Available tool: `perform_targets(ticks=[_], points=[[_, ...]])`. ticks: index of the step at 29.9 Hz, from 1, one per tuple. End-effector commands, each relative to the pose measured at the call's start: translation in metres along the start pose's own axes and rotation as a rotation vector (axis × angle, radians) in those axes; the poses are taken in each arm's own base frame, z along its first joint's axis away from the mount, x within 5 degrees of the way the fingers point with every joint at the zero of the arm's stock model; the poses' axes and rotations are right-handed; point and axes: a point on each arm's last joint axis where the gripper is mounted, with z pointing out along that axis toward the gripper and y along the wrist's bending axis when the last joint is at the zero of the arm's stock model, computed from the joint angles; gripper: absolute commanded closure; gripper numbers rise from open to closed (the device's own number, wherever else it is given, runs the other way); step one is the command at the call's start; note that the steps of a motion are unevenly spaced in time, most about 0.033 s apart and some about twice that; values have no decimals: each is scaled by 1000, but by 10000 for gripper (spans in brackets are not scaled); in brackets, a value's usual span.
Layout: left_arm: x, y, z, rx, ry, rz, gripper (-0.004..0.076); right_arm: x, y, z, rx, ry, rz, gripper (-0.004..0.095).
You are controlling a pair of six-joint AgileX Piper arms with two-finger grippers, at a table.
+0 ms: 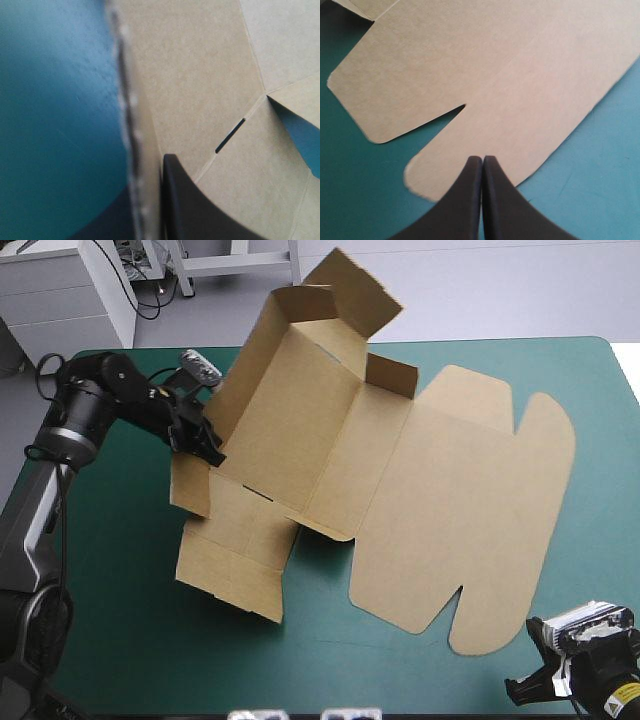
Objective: Fold the box
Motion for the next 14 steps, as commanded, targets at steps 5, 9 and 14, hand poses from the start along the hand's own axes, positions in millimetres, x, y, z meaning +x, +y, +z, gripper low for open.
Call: perform_targets(ticks=[5,9,14], points=[[-74,-62,-42,-421,-89,465,731,-12,-1,-4,10,-80,2,922],[-95,-90,-28,-549,-64,665,731,-12,-1,-4,10,-80,2,922],[-113,-104,-6,-657,-90,715,731,-12,-1,-4,10,-80,2,922]])
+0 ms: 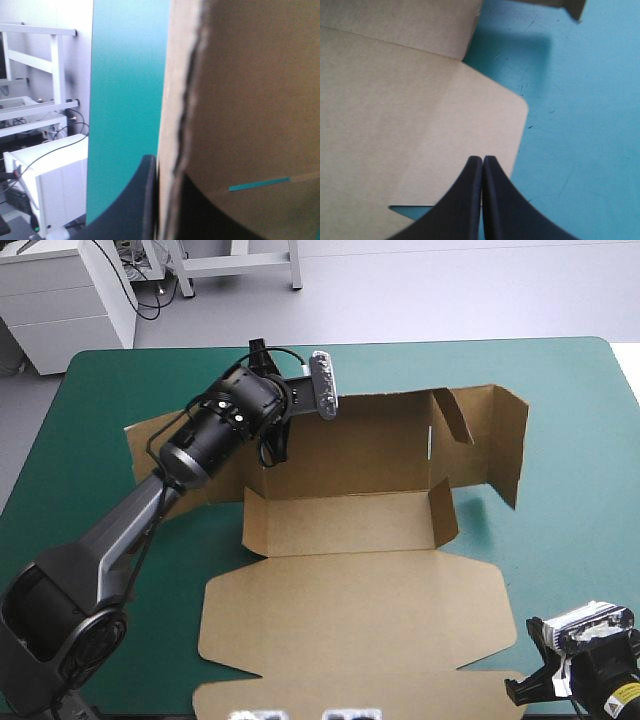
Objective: Fold the box
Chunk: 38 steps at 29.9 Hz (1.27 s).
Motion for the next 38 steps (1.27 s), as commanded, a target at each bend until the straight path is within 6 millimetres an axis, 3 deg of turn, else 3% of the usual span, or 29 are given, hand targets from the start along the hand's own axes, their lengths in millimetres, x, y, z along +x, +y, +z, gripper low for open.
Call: perform_targets(ticks=[1,11,16,26,31,38], points=[[-11,22,-22,-223,-86,-37,731,-12,-1,-4,10,-80,2,922],[-19,36,-21,-403,-156,-56,731,-12,-1,-4,10,-80,2,922],[-21,31,-14,-397,-178,-31,731,-12,-1,-4,10,-80,2,922],[-23,7,20,-412,-152,204,731,-12,-1,-4,10,-80,2,922],[-17,10,27,-463,-153,185,731,-12,-1,-4,10,-80,2,922],[-25,12,29,-507,-241,232,731,-12,-1,-4,10,-80,2,922]])
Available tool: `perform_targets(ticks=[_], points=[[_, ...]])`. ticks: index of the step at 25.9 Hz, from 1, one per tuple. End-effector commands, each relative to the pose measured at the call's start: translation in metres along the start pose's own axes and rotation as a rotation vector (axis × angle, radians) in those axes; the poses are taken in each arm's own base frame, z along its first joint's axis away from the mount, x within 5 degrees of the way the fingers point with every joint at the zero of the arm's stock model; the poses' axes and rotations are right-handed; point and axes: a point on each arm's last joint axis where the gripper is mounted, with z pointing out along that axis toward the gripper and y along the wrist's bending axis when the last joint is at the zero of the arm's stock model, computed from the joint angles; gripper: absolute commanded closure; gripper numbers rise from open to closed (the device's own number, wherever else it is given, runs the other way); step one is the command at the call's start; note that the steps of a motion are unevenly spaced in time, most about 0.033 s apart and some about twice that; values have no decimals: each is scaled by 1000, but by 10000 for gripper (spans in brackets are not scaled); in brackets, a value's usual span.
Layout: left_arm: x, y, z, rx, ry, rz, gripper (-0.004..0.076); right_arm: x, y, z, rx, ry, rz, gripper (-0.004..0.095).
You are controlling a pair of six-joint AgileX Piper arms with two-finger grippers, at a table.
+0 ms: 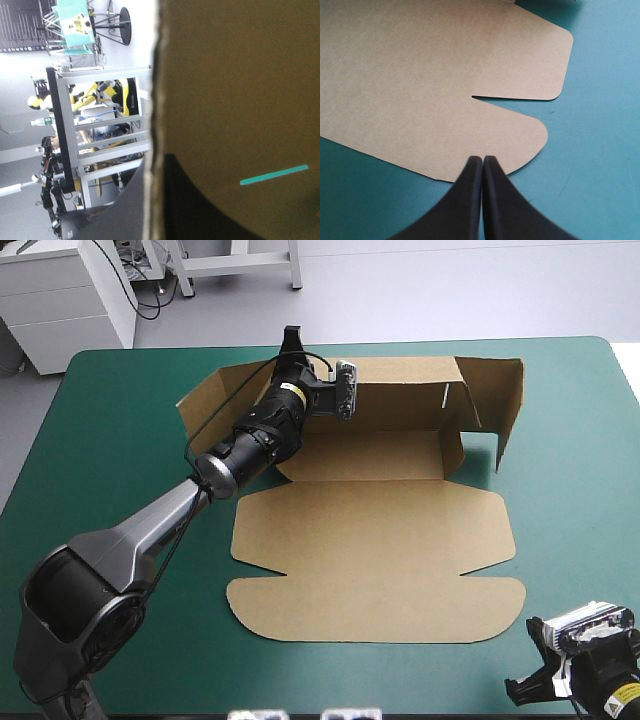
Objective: Fold the box
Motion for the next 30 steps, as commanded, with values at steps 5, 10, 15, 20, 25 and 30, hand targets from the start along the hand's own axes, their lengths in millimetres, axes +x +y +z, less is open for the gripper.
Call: perform_targets(ticks=[5,10,15,20,25,30], points=[[-3,29,-19,-119,-81,0,731,-12,-1,-4,10,-79,2,922],[-2,23,-14,-95,-58,-26,731,-27,0,-13,0,-206,9,922],[6,20,-10,-71,1,-119,731,-67,-5,-40,69,-387,-49,922],[8,20,-10,-72,16,-146,731,-132,-18,-39,99,-358,-61,922],[7,18,-10,-48,8,-195,731,-227,-35,-14,105,-382,-34,922],[7,16,-10,-27,3,-241,731,-302,-59,46,143,-274,-7,922]])
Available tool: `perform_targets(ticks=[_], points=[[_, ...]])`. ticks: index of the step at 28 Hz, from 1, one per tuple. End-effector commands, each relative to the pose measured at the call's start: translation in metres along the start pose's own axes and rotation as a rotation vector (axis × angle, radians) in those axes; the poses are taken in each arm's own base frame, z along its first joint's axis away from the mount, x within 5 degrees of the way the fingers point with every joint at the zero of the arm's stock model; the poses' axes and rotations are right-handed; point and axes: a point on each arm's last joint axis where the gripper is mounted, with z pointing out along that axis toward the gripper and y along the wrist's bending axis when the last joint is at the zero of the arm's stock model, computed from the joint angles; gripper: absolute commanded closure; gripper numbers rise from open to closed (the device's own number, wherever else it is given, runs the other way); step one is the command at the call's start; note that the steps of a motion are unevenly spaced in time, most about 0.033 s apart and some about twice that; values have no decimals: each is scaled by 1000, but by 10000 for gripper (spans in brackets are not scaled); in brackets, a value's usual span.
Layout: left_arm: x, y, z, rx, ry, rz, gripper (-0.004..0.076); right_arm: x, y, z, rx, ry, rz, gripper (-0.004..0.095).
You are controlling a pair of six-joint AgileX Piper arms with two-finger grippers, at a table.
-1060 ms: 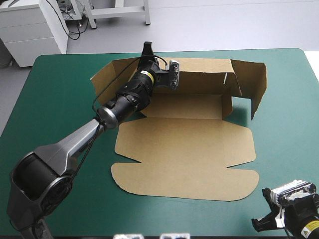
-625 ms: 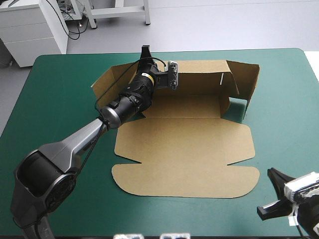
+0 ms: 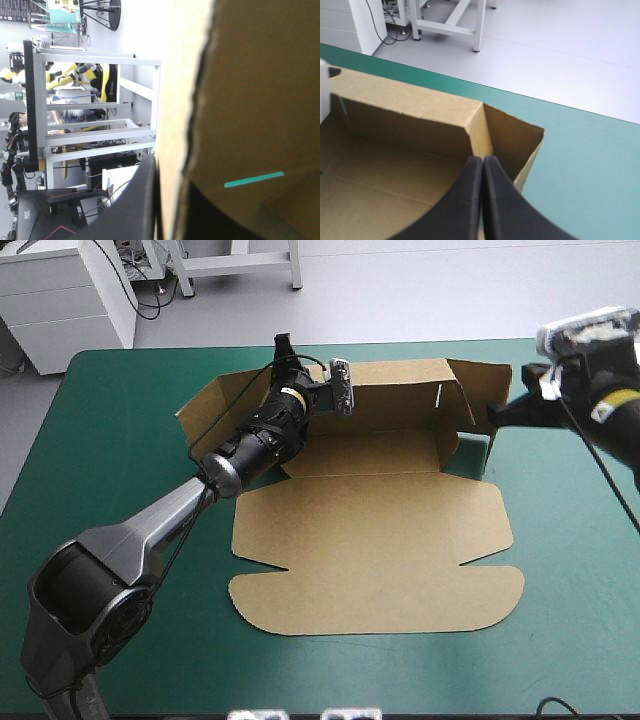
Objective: Fold the box
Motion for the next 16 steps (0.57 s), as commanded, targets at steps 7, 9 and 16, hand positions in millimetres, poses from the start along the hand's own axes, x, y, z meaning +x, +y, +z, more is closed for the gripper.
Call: perform_targets(ticks=[7,9,16], points=[[-2,29,-24,-66,-50,-90,731,-51,-17,98,35,131,25,922],[-2,29,-24,-66,-50,-90,731,-52,-20,119,57,146,71,922],[-2,29,-23,-66,-50,-90,731,-24,-21,163,59,315,79,922]])
